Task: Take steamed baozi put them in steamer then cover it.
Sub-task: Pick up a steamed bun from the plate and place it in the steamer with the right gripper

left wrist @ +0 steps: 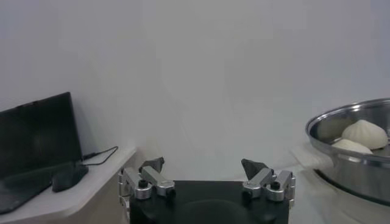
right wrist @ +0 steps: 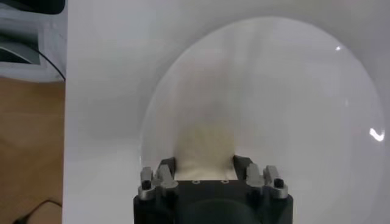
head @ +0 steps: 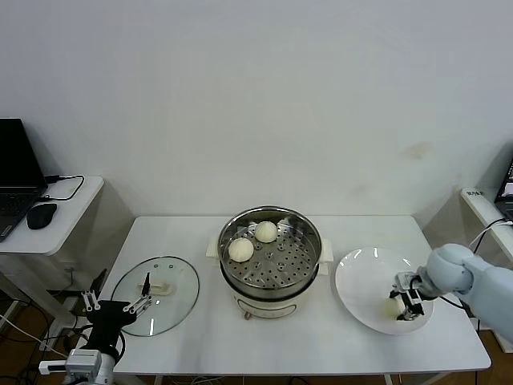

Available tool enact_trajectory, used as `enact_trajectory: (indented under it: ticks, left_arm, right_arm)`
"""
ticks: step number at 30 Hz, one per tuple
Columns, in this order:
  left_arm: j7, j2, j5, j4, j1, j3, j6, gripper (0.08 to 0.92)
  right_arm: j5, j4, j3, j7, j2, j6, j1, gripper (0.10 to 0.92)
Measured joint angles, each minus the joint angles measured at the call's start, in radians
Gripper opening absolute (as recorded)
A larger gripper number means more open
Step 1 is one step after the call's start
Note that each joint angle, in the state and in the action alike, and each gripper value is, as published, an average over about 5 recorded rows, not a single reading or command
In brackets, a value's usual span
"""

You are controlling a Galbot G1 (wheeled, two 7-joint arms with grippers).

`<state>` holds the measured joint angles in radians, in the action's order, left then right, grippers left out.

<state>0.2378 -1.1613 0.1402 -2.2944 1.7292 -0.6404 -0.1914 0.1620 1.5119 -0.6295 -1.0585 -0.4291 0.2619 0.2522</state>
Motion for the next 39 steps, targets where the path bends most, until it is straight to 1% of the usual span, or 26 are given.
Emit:
enact_trajectory:
  ticks: [6, 13, 20, 27, 32, 39]
  left_arm:
    - [0.000, 0.004, 0.002, -0.004, -0.004, 0.002, -0.001, 0.823]
    - [0.000, 0.012, 0.008, -0.009, -0.004, -0.002, -0.001, 0.823]
    - [-0.001, 0.014, 0.011, -0.012, -0.002, -0.011, -0.001, 0.823]
    - [-0.001, 0.006, 0.009, -0.011, -0.001, -0.015, 0.001, 0.823]
    - [-0.001, -0.004, 0.008, -0.013, 0.000, -0.020, 0.002, 0.823]
    - [-0.001, -0.017, 0.009, -0.016, 0.003, -0.034, 0.002, 0.823]
  right_arm:
    - [-0.056, 0.001, -0.036, -0.018, 0.007, 0.005, -0.131, 0.569]
    - [-0.152, -0.012, -0.123, -0.031, -0.022, 0.010, -0.366, 0.577]
    - [-0.258, 0.004, -0.251, -0.021, -0.112, 0.003, -0.613, 0.584]
    - [-0.343, 0.041, -0.372, 0.010, -0.242, -0.047, -0.738, 0.585]
    - [-0.350, 0.050, -0.453, 0.036, -0.332, -0.124, -0.765, 0.585]
    - [-0.285, 0.042, -0.545, 0.059, -0.443, -0.259, -0.769, 0.585]
